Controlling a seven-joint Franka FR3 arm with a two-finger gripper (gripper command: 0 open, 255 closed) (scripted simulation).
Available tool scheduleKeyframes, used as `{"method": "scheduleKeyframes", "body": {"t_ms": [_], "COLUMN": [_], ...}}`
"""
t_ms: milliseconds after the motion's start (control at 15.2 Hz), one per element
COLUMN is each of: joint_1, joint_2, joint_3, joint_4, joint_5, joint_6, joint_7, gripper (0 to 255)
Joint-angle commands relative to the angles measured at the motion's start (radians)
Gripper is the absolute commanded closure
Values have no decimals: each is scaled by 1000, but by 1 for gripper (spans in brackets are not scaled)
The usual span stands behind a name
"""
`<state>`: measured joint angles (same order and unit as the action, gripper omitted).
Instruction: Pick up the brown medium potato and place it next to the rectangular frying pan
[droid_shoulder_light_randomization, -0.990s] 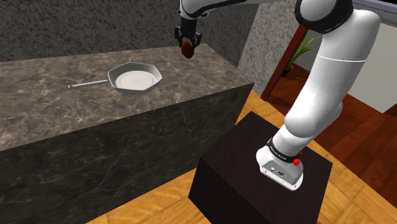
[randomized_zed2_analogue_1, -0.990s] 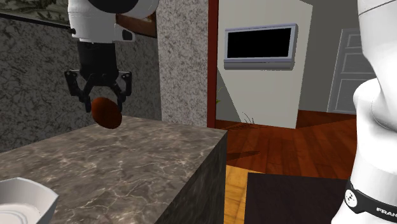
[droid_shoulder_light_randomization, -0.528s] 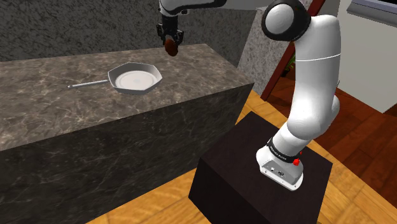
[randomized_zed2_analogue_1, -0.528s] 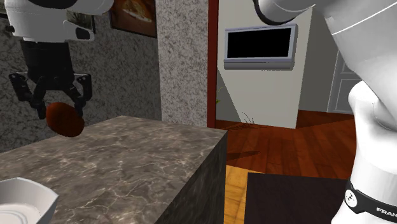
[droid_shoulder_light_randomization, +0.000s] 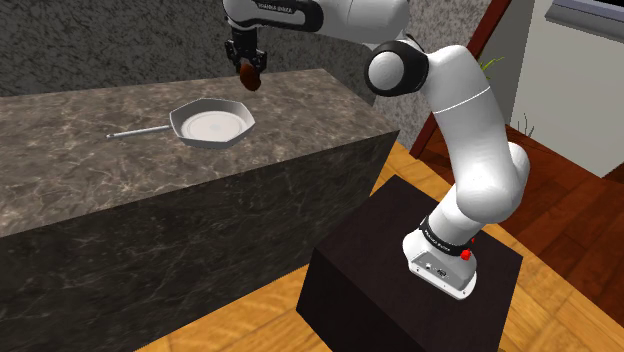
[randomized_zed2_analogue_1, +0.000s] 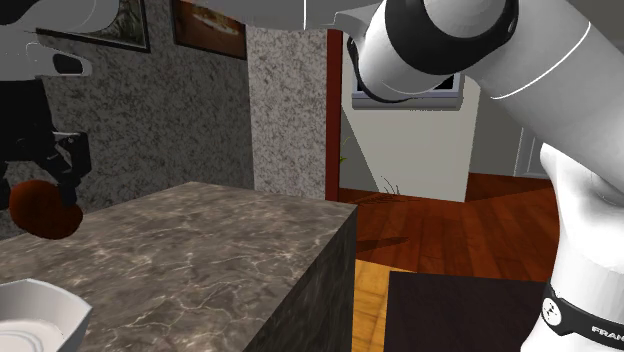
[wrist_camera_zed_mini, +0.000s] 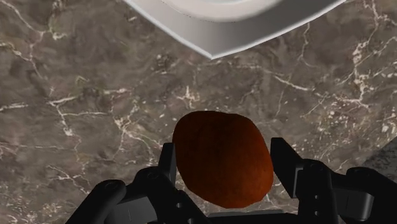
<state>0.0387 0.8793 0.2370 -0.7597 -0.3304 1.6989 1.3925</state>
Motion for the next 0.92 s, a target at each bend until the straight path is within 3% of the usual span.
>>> {"method": "scheduleKeyframes", "body": {"t_ms": [0, 858], "joint_1": [-5, -30], "joint_2": [-8, -17], "joint_3": [1, 0], "joint_4": [-43, -236], "joint_5": [-1, -13], "joint_6": [34, 211], "joint_7": [9, 47], "gripper": [255, 255]}}
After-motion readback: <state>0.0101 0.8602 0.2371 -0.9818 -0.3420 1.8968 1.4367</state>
